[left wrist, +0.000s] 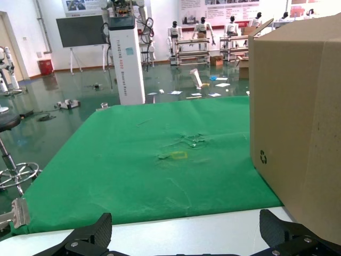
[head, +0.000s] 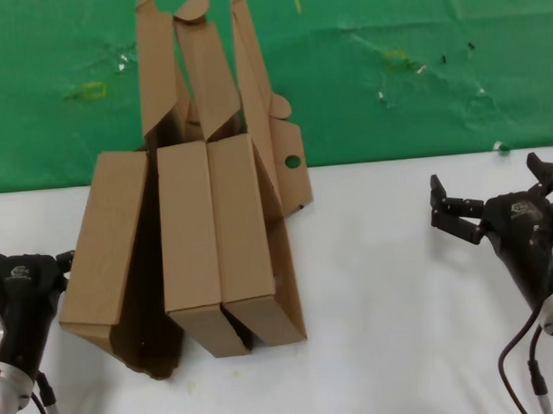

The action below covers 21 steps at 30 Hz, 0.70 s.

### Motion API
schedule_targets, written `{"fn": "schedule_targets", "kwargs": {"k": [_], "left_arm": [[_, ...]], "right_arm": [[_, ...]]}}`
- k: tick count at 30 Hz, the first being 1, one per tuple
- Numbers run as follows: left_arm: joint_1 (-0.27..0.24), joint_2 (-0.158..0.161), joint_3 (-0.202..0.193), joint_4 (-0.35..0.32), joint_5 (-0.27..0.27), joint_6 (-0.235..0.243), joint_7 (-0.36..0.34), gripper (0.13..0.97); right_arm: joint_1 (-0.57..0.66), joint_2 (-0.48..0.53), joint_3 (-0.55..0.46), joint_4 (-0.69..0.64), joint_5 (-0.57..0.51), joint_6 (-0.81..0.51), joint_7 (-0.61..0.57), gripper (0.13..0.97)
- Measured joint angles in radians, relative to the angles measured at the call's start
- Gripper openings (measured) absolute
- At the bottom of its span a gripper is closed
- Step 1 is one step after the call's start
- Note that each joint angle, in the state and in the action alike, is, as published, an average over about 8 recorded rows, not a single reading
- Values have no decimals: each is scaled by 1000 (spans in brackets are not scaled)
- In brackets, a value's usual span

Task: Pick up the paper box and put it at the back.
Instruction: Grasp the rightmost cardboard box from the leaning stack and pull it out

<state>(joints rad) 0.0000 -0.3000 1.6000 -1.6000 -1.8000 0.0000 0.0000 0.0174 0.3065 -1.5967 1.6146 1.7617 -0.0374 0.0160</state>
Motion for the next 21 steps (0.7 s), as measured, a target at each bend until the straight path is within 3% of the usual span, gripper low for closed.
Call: {"fn": "schedule_targets", "kwargs": {"k": [21], "left_arm": [[0,0,0,0,0,0,0,966]], "right_arm": [[0,0,0,0,0,0,0,966]]}}
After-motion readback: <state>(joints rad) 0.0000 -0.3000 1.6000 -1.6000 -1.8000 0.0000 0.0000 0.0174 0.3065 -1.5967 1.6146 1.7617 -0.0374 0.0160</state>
